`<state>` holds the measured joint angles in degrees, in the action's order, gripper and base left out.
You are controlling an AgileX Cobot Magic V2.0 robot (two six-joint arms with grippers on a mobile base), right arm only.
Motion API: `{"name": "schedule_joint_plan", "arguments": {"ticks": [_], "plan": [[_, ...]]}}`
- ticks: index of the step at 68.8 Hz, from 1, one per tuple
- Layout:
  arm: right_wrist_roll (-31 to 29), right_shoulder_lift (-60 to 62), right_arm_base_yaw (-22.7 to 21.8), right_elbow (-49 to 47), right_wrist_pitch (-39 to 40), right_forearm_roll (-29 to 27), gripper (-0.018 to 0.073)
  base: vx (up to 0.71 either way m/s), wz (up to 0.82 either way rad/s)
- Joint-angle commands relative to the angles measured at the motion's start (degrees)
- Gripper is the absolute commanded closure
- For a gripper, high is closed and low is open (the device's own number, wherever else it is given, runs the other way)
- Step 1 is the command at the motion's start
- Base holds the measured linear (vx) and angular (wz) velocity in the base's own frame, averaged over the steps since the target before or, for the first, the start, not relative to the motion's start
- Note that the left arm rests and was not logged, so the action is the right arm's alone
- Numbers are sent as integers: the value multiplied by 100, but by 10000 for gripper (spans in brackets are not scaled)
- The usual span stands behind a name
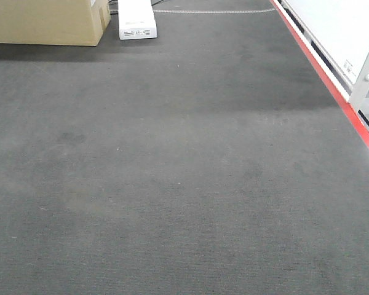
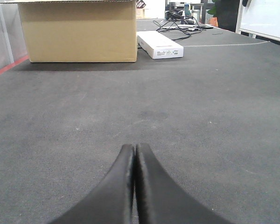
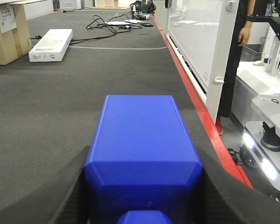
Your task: Pour parts from conveyor to right shelf
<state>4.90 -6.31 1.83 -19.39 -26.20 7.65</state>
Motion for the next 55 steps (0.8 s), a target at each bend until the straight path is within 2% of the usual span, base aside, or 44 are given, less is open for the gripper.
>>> {"name": "schedule_joint_plan", "arguments": {"ticks": [1,55], "plan": [[-16,-59,-6,-159,419,83,565,0,0],[-16,-59,-6,-159,425,83,565,0,0]]}}
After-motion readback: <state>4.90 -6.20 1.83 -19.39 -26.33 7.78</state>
